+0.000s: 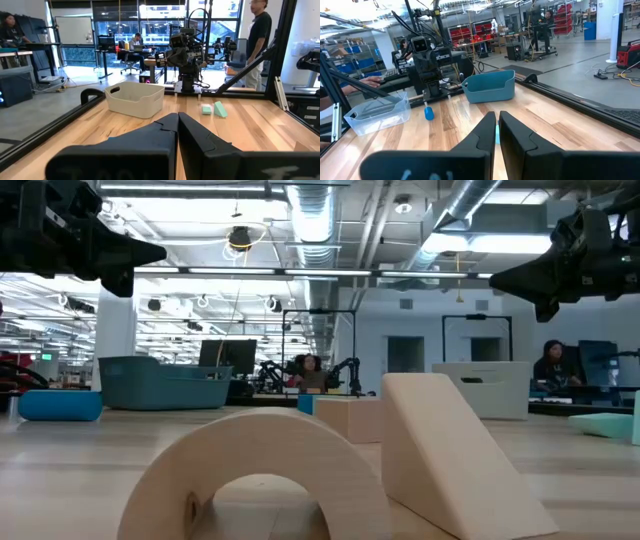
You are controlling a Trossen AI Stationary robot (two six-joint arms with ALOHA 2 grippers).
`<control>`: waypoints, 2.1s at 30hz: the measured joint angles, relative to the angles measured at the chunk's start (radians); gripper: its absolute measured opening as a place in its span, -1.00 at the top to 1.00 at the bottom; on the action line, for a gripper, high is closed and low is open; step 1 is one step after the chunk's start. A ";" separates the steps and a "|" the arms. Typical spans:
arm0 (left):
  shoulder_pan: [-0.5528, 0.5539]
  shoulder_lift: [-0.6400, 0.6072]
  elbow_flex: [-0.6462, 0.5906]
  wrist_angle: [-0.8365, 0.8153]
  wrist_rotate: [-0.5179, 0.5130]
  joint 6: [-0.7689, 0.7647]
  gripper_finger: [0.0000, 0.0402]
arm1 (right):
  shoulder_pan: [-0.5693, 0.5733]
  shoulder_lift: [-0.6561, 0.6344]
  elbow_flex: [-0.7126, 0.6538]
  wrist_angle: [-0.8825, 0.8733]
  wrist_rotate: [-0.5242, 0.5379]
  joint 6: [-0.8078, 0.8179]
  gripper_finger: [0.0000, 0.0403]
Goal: Sort & place blocks by color
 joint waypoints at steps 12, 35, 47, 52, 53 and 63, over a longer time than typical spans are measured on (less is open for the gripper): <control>0.000 0.000 0.000 0.000 0.000 0.000 1.00 | 0.000 0.000 0.000 0.000 0.000 0.000 0.75; 0.000 0.000 0.000 0.000 0.000 0.000 1.00 | 0.000 0.000 0.000 0.000 0.000 0.000 0.75; 0.000 0.000 0.000 0.000 0.000 0.000 1.00 | 0.000 0.000 0.000 0.000 0.000 0.000 0.75; 0.000 0.000 0.000 0.001 -0.002 0.000 1.00 | 0.000 0.000 0.000 0.000 0.000 0.000 0.75; 0.000 0.000 0.000 0.003 -0.011 0.000 1.00 | 0.000 0.000 0.000 0.000 0.000 0.000 0.75; 0.000 0.000 0.000 0.084 -0.063 0.072 1.00 | 0.000 0.000 0.000 0.033 0.004 0.000 0.75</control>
